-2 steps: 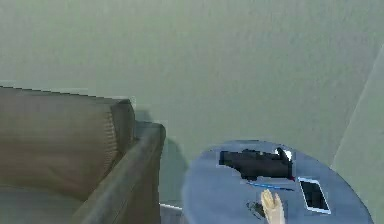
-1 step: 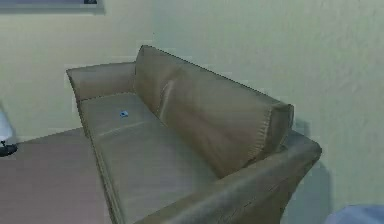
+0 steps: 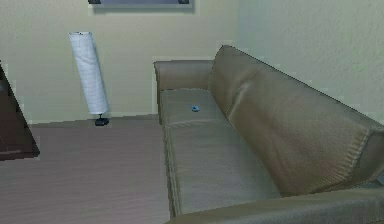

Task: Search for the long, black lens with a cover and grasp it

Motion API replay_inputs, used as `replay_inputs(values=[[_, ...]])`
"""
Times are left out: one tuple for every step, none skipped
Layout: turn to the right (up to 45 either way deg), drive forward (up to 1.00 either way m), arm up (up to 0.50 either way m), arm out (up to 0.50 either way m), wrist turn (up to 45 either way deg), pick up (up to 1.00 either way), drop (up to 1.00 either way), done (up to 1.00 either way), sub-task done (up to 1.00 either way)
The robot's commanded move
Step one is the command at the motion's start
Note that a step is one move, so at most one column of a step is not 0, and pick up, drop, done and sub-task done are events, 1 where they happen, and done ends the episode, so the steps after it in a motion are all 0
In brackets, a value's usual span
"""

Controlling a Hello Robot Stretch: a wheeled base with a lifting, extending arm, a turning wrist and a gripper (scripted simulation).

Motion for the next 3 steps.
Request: replay_inputs(values=[[0.0,0.0,0.5,0.0,0.0,0.0,0.0,0.0,0.0],[0.0,0.0,0.38,0.0,0.0,0.0,0.0,0.0,0.0],[0.0,0.0,0.0,0.42,0.0,0.0,0.0,0.0,0.0]])
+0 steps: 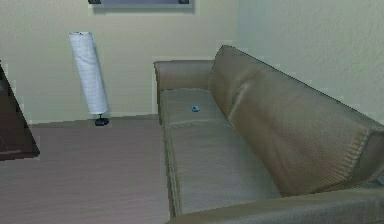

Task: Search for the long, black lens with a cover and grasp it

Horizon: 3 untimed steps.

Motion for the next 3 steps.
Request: replay_inputs(values=[[0.0,0.0,0.0,0.0,45.0,0.0,0.0,0.0,0.0],[0.0,0.0,0.0,0.0,45.0,0.0,0.0,0.0,0.0],[0.0,0.0,0.0,0.0,42.0,0.0,0.0,0.0,0.0]])
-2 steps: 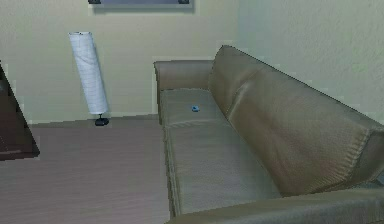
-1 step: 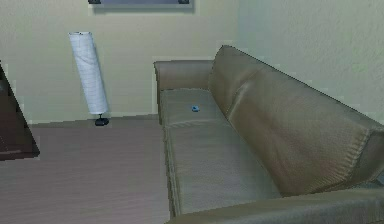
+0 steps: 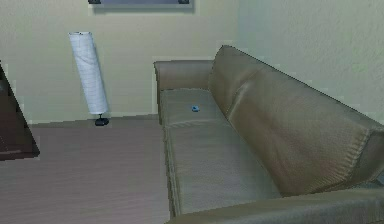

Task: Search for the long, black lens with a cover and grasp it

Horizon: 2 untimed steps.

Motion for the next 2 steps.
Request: replay_inputs(values=[[0.0,0.0,-0.24,0.0,0.0,0.0,0.0,0.0,0.0],[0.0,0.0,0.0,0.0,0.0,1.0,0.0,0.0,0.0]])
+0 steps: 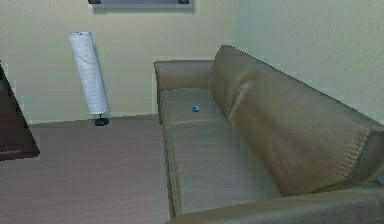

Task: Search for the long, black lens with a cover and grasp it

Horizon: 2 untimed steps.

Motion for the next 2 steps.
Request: replay_inputs(values=[[0.0,0.0,0.1,0.0,0.0,0.0,0.0,0.0,0.0],[0.0,0.0,0.0,0.0,0.0,0.0,0.0,1.0,0.0]])
